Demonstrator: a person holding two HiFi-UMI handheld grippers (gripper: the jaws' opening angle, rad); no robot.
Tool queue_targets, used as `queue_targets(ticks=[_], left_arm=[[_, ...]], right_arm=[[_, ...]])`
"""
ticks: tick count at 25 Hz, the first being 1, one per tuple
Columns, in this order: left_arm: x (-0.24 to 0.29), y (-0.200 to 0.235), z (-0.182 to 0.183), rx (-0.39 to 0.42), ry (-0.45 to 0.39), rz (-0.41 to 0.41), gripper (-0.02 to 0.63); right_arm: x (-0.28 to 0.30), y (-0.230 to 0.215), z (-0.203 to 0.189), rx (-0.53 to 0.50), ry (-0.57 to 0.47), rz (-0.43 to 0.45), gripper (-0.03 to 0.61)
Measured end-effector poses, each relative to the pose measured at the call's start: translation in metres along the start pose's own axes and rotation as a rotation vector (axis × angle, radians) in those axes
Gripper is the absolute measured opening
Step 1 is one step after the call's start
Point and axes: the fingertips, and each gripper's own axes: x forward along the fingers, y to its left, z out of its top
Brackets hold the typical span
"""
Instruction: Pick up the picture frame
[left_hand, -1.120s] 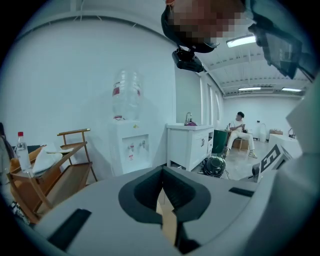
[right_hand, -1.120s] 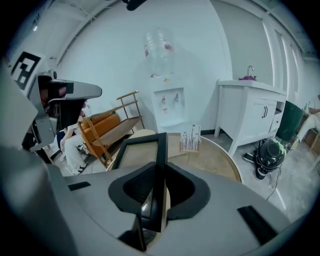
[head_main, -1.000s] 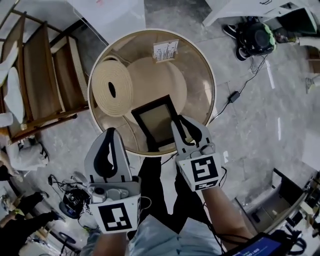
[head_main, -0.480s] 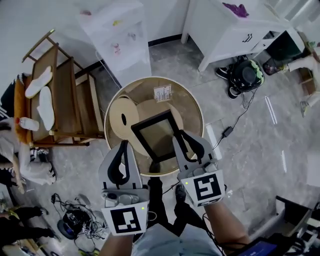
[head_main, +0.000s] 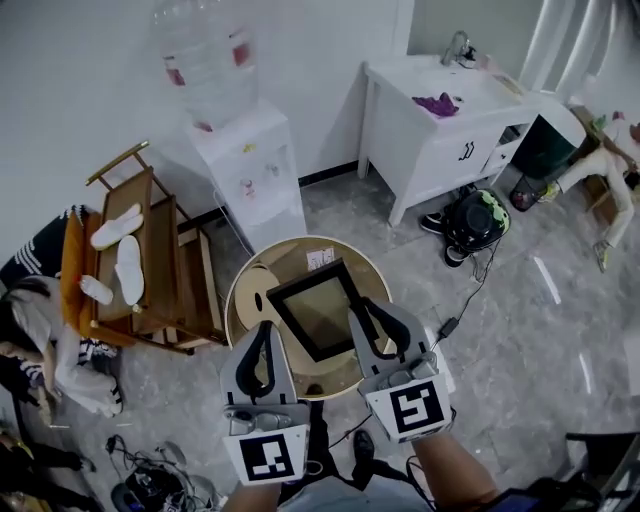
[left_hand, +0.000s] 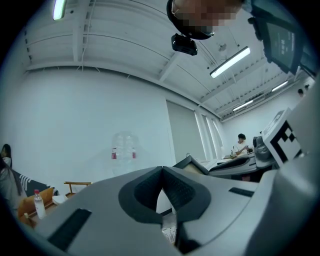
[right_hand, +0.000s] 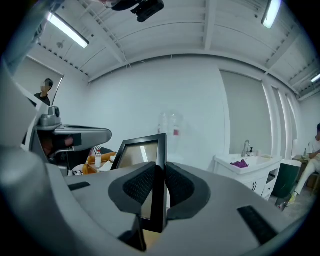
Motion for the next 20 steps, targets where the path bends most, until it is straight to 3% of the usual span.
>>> queue_targets(ticks=[9, 20], left_arm=[[-0.018, -0.032, 0.073, 0.051, -0.100, 0.013, 0.015], [-0.037, -0.065, 0.131, 0.082, -0.191, 0.021, 0.015]], right_arm=[[-0.053, -0.023, 0.070, -0.031, -0.100, -0.024, 0.080], [-0.107, -0.042, 0.128, -0.069, -0.218, -0.049, 0.080]])
